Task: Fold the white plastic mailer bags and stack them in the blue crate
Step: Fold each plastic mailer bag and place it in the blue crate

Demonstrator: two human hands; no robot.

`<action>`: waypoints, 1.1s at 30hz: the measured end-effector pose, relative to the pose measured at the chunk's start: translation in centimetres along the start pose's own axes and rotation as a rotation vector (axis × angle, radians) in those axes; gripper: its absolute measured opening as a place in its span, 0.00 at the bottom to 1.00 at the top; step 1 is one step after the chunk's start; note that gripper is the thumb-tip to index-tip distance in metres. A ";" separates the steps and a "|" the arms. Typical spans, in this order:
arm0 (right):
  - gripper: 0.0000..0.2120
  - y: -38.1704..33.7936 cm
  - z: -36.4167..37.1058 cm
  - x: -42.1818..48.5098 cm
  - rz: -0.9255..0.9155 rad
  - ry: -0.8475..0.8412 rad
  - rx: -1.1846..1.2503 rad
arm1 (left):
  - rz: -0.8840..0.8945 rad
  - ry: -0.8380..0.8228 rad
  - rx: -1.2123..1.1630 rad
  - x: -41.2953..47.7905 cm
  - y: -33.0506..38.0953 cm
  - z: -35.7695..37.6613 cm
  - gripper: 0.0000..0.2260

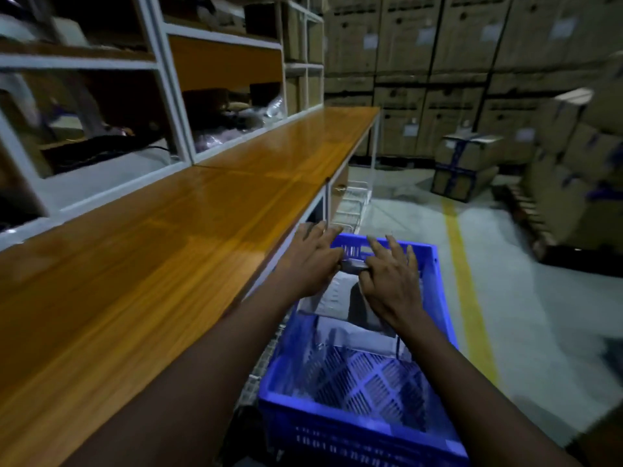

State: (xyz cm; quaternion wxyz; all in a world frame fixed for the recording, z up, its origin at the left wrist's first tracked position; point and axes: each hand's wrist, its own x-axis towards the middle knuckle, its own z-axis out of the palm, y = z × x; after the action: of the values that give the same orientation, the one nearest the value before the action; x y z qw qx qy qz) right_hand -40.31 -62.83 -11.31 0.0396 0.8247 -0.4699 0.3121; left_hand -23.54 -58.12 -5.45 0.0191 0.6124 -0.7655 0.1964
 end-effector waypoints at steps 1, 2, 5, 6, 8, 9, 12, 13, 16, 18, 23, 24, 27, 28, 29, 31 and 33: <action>0.23 1.0 1.1 -0.3 0.010 -0.044 -0.010 | 0.008 -0.040 -0.027 0.6 0.6 1.4 0.13; 0.24 1.9 2.2 -0.7 0.019 -0.107 -0.020 | 0.012 -0.090 -0.057 1.1 1.2 3.0 0.12; 0.20 4.4 5.6 -1.7 0.070 -0.373 -0.063 | 0.025 -0.210 -0.121 2.1 2.7 8.1 0.12; 0.18 5.2 6.8 -2.0 0.077 -0.439 -0.089 | 0.019 -0.242 -0.145 2.3 3.2 9.9 0.12; 0.18 6.6 8.6 -2.6 0.088 -0.521 -0.124 | 0.004 -0.287 -0.186 2.7 4.2 12.9 0.12; 0.19 7.2 9.4 -2.8 0.102 -0.550 -0.130 | 0.002 -0.296 -0.193 3.0 4.6 14.2 0.12; 0.19 8.8 11.2 -3.3 0.126 -0.616 -0.179 | 0.012 -0.328 -0.203 4.0 5.7 17.3 0.13; 0.19 9.4 11.7 -3.4 0.126 -0.627 -0.203 | 0.015 -0.336 -0.206 4.5 6.0 18.1 0.13; 0.32 10.6 13.0 -3.5 0.176 -0.674 -0.187 | 0.029 -0.337 -0.218 5.5 6.5 20.2 0.14; 0.47 10.8 13.6 -3.5 0.166 -0.745 -0.223 | 0.025 -0.337 -0.233 5.7 6.7 20.8 0.14; 0.53 10.8 14.5 -3.4 0.168 -0.759 -0.297 | 0.004 -0.286 -0.281 5.2 6.3 22.4 0.18; 0.52 10.7 14.6 -3.4 0.177 -0.735 -0.299 | 0.003 -0.295 -0.291 5.0 6.2 22.8 0.24; 0.49 10.6 14.7 -3.4 0.205 -0.694 -0.304 | 0.079 -0.378 -0.215 4.8 5.8 23.9 0.49; 0.50 10.6 14.8 -3.4 0.215 -0.700 -0.301 | 0.104 -0.395 -0.165 4.7 5.8 24.2 0.54; 0.51 10.7 14.9 -3.4 0.226 -0.715 -0.297 | 0.119 -0.401 -0.123 4.7 5.9 24.4 0.57; 0.57 10.8 15.1 -3.5 0.233 -0.766 -0.303 | 0.119 -0.407 -0.063 4.7 6.0 24.6 0.61; 0.62 11.0 15.4 -3.7 0.231 -0.801 -0.315 | 0.106 -0.407 -0.022 4.8 6.0 24.7 0.62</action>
State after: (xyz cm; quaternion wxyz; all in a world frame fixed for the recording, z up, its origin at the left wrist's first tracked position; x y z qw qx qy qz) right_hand -43.08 -71.71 -28.23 -0.0557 0.8065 -0.5792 -0.1053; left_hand -25.18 -69.60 -28.58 -0.1395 0.5981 -0.7869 0.0608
